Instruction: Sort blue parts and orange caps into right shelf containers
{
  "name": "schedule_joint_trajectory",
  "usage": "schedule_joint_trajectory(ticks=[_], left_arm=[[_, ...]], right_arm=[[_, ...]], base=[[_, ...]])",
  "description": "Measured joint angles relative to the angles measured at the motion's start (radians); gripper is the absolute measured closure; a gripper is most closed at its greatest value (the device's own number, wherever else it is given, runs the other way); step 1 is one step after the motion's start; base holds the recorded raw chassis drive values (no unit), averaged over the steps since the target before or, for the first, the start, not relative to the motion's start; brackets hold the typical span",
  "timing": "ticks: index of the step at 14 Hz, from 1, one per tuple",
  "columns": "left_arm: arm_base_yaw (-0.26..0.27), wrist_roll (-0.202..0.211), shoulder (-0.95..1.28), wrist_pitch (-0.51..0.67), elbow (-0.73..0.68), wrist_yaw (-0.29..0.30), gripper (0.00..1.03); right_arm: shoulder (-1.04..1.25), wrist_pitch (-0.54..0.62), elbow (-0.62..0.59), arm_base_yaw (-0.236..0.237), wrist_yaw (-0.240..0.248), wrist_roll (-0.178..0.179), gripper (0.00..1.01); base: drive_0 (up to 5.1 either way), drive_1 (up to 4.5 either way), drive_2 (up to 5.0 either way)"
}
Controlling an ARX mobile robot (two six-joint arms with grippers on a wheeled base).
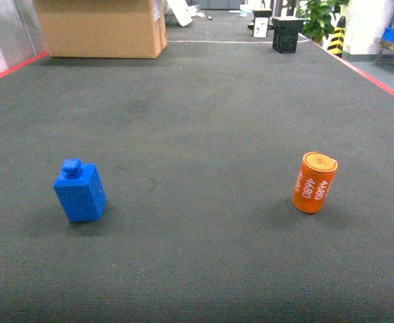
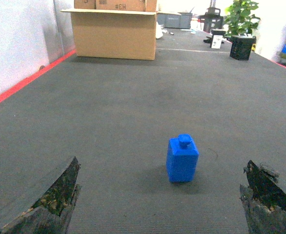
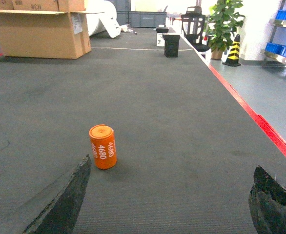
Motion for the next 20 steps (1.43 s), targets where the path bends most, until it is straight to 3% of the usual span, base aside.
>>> schedule_joint_trajectory(ticks=[11, 12, 13, 14, 15, 17, 18, 20], left_arm=[[0.000, 0.000, 0.000, 0.000, 0.000, 0.000, 0.05], [-0.058, 0.005, 0.036, -0.028, 0.010, -0.135, 0.05], [-0.145, 0.009, 0.181, 0.076, 0.023, -0.290, 0.05], [-0.171, 0.014, 0.345, 0.227, 0.049, -0.319, 0.05], [-0.157, 0.016, 0.532, 0.405, 0.097, -0.298, 0.05], [-0.146, -0.002, 0.964, 0.733, 0.237, -0.185, 0.05], [-0.146, -0.021, 1.159, 0.809, 0.306, -0.151, 0.05], [-0.143, -0.050, 1.503, 0.859, 0.441, -0.116, 0.05]], right_arm=[[0.000, 0.000, 0.000, 0.000, 0.000, 0.000, 0.03], [0.019, -0.037, 0.009, 0.038, 0.100, 0.004, 0.03], [0.142, 0.019, 0.013, 0.156, 0.301, 0.029, 0.03], [0.278, 0.151, 0.016, 0.236, 0.410, 0.036, 0.03], [0.455, 0.333, 0.033, 0.241, 0.429, 0.035, 0.03], [0.933, 0.757, 0.159, 0.229, 0.353, 0.034, 0.03], [1.147, 0.892, 0.245, 0.230, 0.313, 0.038, 0.03], [1.503, 0.936, 0.411, 0.264, 0.260, 0.087, 0.03]], base=[[0.0, 0.00, 0.0], [0.0, 0.00, 0.0], [0.0, 0.00, 0.0], [0.0, 0.00, 0.0], [0.0, 0.00, 0.0], [0.0, 0.00, 0.0], [0.0, 0.00, 0.0], [0.0, 0.00, 0.0]])
